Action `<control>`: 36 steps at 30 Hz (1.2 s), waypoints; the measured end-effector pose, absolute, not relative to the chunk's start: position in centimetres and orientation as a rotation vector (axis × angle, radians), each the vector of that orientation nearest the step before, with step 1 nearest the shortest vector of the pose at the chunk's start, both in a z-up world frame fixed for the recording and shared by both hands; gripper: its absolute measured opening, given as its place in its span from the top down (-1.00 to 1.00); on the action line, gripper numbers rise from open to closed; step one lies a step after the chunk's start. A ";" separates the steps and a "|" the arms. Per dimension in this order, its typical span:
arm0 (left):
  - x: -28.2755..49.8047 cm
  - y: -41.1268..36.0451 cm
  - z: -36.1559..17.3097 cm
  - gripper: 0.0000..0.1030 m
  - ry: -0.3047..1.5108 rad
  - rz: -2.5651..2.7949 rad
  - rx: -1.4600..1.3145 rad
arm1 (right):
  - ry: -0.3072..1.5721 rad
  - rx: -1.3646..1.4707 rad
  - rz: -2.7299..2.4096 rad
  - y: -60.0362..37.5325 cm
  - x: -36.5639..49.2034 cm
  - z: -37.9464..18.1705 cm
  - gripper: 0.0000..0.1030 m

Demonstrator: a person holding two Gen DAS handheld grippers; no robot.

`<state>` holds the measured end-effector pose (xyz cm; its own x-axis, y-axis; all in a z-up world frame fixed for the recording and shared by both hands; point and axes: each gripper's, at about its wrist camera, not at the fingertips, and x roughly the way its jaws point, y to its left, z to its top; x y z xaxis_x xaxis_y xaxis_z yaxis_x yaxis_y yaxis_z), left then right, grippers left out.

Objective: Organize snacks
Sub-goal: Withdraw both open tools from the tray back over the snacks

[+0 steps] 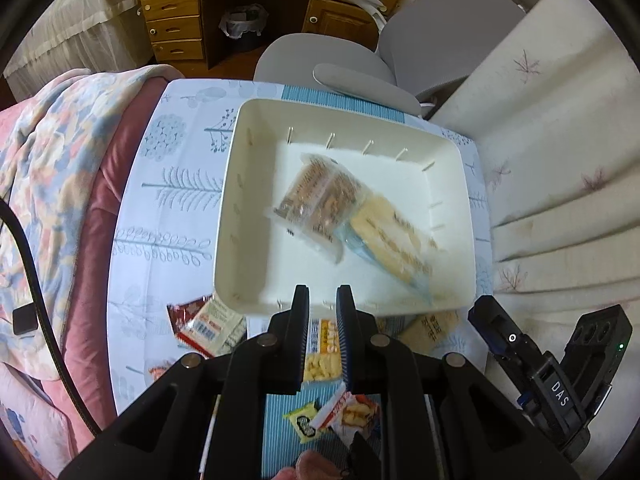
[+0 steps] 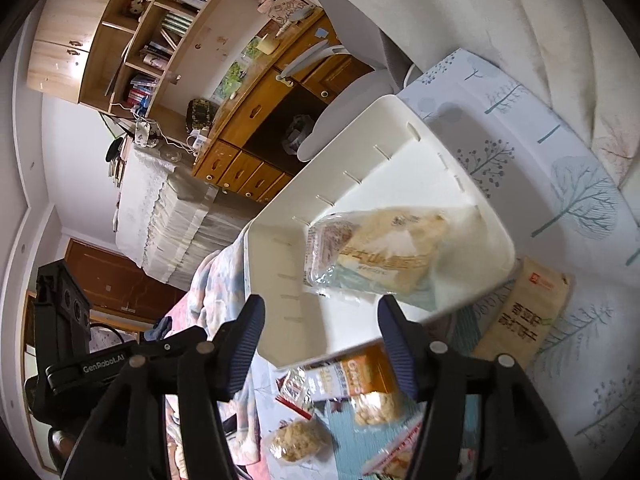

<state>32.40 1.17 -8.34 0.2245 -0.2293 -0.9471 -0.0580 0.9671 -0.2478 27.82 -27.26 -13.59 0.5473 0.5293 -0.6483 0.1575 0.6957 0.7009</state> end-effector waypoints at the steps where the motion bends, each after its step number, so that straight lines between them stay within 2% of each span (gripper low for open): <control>1: 31.8 1.1 -8.2 0.77 1.347 -0.109 -0.243 | 0.988 0.797 0.250 -27.4 27.4 -13.5 -0.16; 5: 29.6 0.5 -7.9 0.77 1.350 -0.075 -0.224 | 0.978 0.780 0.248 -28.2 25.2 -12.9 -0.33; 22: 14.8 -0.6 -8.5 0.69 1.350 -0.100 -0.251 | 1.020 0.696 0.296 -29.6 15.8 -13.2 -0.35; 36: 11.4 2.5 -9.5 0.51 1.329 -0.138 -0.117 | 1.100 0.642 0.235 -28.1 11.3 -15.0 -0.36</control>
<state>11.45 2.50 -9.51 0.2333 -0.1667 -0.9580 0.0331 0.9860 -0.1635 11.30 -28.05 -15.00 0.4510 0.4810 -0.7518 0.1316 0.7973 0.5890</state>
